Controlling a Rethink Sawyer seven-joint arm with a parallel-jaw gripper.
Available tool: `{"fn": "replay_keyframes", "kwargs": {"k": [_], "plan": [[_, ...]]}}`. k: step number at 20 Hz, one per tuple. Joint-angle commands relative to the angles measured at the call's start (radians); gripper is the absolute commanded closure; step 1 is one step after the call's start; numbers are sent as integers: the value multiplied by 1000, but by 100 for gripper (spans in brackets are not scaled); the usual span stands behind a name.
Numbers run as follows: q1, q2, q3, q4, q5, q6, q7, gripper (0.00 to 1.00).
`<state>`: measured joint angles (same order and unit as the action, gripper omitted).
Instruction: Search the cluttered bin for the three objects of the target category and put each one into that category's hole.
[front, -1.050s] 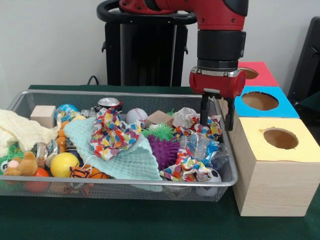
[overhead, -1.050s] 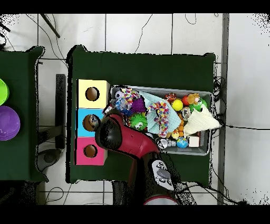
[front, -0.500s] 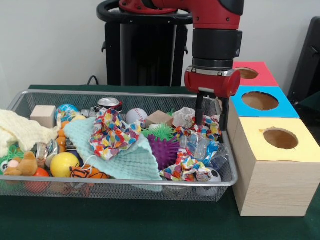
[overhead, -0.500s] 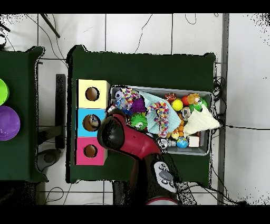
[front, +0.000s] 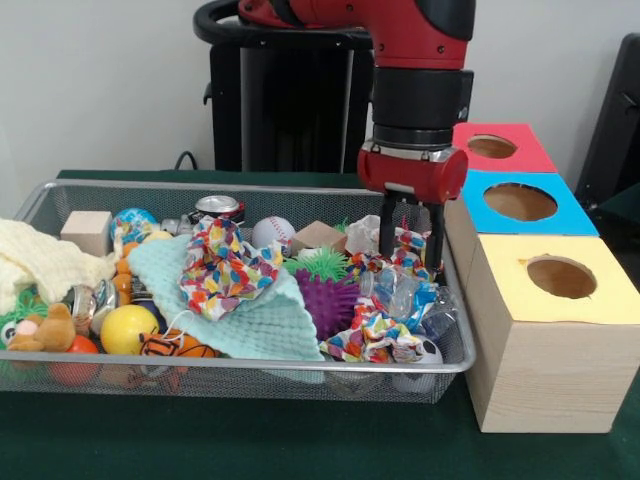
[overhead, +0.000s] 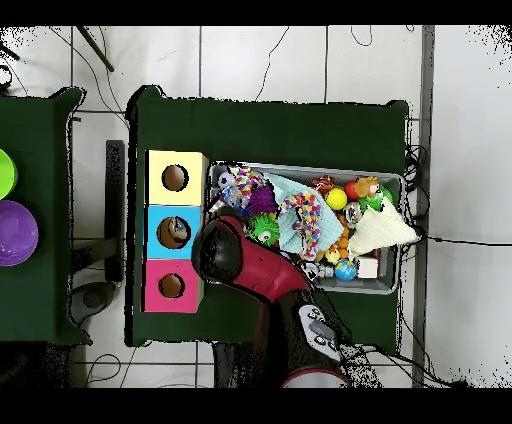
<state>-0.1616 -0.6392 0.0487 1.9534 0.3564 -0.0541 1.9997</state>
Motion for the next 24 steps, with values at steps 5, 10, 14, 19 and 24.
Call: {"fn": "replay_keyframes", "kwargs": {"k": [5, 10, 14, 19, 24], "plan": [[-74, 107, 129, -5, 19, -122, 282, 0], [-88, 141, 146, -23, 11, -152, 275, 0], [-91, 140, 158, -11, 7, -172, 281, 0], [-111, 150, 181, -35, -28, -162, 228, 0], [-63, 146, 125, -77, -24, -109, 149, 100]]}}
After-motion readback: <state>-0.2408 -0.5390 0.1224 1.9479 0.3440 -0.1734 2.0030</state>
